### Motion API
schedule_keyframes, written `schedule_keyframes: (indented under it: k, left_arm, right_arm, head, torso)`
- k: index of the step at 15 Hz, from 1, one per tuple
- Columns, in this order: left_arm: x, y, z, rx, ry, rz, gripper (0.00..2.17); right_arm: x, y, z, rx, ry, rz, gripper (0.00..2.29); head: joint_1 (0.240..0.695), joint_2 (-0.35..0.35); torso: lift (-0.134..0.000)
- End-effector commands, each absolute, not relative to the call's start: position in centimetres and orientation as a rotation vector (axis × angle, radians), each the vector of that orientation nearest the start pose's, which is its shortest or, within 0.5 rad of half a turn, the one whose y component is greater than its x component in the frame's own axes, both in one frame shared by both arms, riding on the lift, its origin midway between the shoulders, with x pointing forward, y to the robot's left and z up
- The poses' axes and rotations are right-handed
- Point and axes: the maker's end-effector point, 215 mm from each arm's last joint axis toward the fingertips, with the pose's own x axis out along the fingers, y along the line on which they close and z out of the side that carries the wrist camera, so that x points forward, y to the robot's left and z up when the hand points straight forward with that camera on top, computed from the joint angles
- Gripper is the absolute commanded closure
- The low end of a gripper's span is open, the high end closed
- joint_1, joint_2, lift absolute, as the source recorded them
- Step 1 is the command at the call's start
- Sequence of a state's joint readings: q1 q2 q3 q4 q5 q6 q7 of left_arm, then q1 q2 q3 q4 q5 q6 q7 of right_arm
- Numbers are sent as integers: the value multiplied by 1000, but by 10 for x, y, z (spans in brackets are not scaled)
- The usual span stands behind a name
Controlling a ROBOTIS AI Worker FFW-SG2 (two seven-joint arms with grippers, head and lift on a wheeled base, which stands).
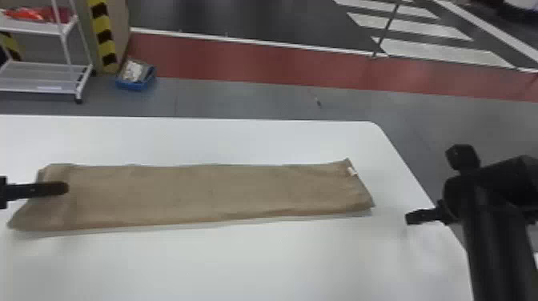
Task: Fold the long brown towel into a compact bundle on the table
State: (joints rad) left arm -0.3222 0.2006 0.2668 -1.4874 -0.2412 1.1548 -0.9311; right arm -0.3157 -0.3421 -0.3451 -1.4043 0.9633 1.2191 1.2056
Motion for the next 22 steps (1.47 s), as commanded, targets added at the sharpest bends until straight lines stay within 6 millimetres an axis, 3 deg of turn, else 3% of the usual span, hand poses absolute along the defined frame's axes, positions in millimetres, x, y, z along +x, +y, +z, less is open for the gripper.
schedule_keyframes:
  k: [1, 4, 7, 13, 15, 18, 22]
  left_arm:
    - [543, 325, -447, -273, 875, -372, 576]
    - [541, 318, -444, -277, 878, -402, 778]
    - [540, 329, -446, -253, 879, -359, 56]
    - [537, 350, -446, -216, 884, -307, 93]
    - [534, 347, -449, -219, 894, -323, 289]
    - [532, 344, -447, -215, 901, -346, 751]
    - [533, 345, -444, -214, 897, -355, 1946]
  right_arm:
    - [438, -549, -454, -14, 1201, -97, 80]
    - [438, -550, -453, -14, 1201, -98, 80]
    - [437, -550, -456, -14, 1207, -97, 80]
    - [437, -549, -457, -12, 1210, -96, 80]
    - [436, -550, -457, -7, 1212, -99, 80]
    - [435, -549, -457, -1, 1212, -99, 80]
    - [433, -551, -458, 4, 1214, -103, 80]
  head:
    - [695, -247]
    - [695, -252]
    - [695, -256]
    - [695, -231]
    - [695, -227]
    - [695, -232]
    - [695, -233]
  torso:
    - [-125]
    - [-125]
    - [-125]
    - [-125]
    - [-125]
    - [-125]
    - [-125]
